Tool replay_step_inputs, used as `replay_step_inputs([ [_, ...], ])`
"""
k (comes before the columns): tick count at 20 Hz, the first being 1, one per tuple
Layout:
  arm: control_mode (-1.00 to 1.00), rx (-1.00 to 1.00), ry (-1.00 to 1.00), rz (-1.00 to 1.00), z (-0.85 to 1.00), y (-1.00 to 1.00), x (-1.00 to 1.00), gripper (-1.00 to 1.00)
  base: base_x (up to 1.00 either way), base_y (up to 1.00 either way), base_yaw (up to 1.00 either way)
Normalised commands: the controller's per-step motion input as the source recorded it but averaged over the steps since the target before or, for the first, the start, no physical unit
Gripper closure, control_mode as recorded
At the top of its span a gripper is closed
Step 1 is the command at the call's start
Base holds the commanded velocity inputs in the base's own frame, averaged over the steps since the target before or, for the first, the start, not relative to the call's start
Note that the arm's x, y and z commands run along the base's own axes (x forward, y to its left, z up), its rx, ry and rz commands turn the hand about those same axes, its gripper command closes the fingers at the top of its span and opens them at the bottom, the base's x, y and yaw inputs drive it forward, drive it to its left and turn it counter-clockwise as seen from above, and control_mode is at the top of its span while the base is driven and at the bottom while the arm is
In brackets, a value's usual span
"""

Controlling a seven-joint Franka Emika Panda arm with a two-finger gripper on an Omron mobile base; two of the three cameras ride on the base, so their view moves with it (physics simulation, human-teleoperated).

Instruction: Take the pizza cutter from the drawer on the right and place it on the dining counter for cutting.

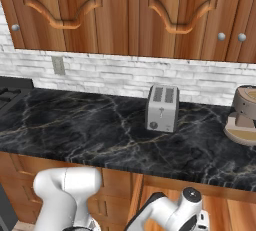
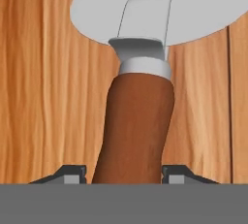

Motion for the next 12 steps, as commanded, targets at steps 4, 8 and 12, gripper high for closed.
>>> replay_step_inputs([
  [4,-1.0,0.0,0.0,0.0,0.39,-0.33,-0.65,1.0,0.0,0.0,0.0],
  [8,-1.0,0.0,0.0,0.0,0.58,-0.22,-0.62,1.0,0.0,0.0,0.0],
  [12,-1.0,0.0,0.0,-0.02,0.84,0.0,-0.18,1.0,0.0,0.0,0.0],
])
